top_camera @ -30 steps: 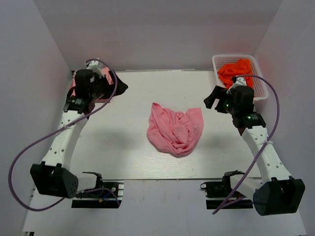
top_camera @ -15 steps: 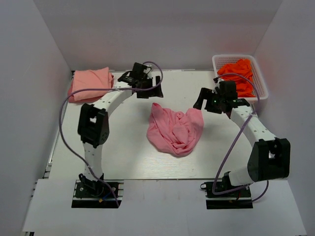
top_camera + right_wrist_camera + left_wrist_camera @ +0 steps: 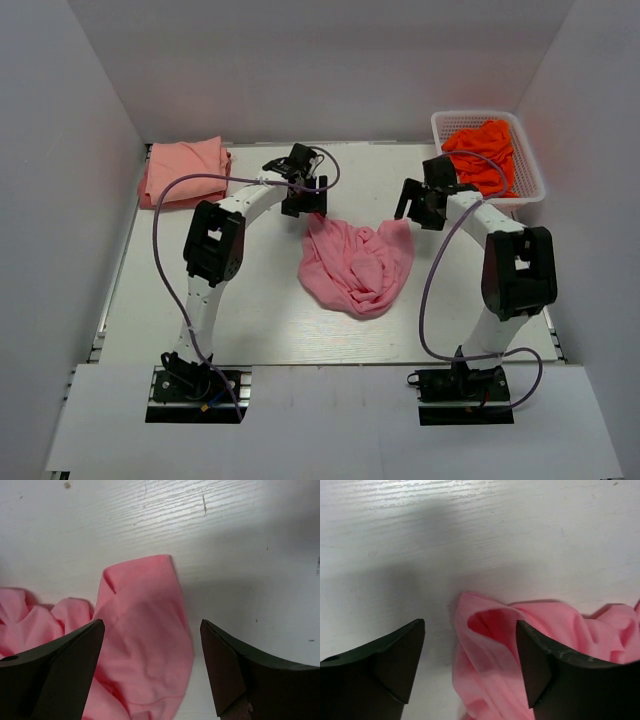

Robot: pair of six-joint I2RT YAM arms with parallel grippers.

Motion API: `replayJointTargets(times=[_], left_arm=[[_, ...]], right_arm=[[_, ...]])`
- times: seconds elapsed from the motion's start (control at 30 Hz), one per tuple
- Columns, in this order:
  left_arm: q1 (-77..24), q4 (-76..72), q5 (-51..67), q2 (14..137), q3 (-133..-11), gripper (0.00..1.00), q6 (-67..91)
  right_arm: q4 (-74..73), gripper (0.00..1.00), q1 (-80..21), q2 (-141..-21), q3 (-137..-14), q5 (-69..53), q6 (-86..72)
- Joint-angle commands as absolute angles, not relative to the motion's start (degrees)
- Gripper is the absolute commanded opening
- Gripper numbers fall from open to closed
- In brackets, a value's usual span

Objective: Fold and stack the t-shirts
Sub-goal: Flatten out the tshirt

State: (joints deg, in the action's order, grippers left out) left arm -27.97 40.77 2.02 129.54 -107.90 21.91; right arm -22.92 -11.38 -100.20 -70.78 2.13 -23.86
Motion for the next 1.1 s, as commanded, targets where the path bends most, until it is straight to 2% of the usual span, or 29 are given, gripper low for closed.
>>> replayJointTargets(times=[0.0,0.03,0.07,0.13,0.17,0.2,0.27,0.3,0.43,0.5,0.57,0.67,1.0,1.07], left_arm=[[-27.9,40.3,2.5,130.7,-110.4,0.81,22.4],[-27.9,40.3,2.5,131.3,-110.4,0.78,22.4],[-27.9,40.3,1.9,131.3,-110.4,0.67,22.4],[-27.9,40.3,1.3,131.3,-110.4,0.55,22.4],[-27.9,39.6,0.7,131.3,-110.4,0.45,22.4],[-27.9,39.1,0.7,130.6,-109.6,0.3,22.4],[-27.9,37.9,1.3,129.8,-108.7,0.14,22.4],[-27.9,37.9,1.8,129.0,-108.2,0.0,22.4],[-27.9,37.3,3.1,126.4,-107.5,0.0,22.4],[-27.9,35.9,3.7,124.9,-105.6,0.0,22.4],[-27.9,35.9,3.7,122.4,-105.0,0.0,22.4],[-27.4,35.9,2.6,118.8,-104.2,0.0,22.9],[-26.8,30.9,-10.4,85.0,-90.0,0.0,25.8],[-26.8,32.4,-15.1,80.1,-88.9,0.0,26.9]], right_arm=[[-21.7,0.83,-11.5,-103.9,-74.6,4.3,-26.9],[-21.8,0.83,-11.8,-104.4,-75.1,4.2,-26.7],[-21.8,0.83,-11.8,-105.7,-76.0,4.3,-26.8],[-21.2,0.83,-12.0,-107.4,-76.6,4.9,-26.8],[-20.9,0.83,-12.4,-108.5,-77.4,5.4,-26.8],[-20.8,0.83,-12.5,-109.5,-77.7,6.4,-26.6],[-20.2,0.78,-12.7,-111.0,-78.0,6.7,-26.5],[-20.3,0.76,-12.7,-111.6,-78.1,8.2,-26.7],[-20.0,0.63,-13.4,-112.8,-78.0,10.7,-27.3],[-19.4,0.36,-13.7,-112.6,-77.9,11.2,-27.3],[-18.9,0.0,-13.9,-111.8,-77.2,10.9,-26.6],[-18.3,0.0,-14.2,-108.0,-77.1,12.6,-26.2],[-12.0,0.0,-13.9,-77.0,-74.7,22.1,-21.8],[-12.0,0.0,-13.8,-74.1,-75.2,24.7,-21.4]])
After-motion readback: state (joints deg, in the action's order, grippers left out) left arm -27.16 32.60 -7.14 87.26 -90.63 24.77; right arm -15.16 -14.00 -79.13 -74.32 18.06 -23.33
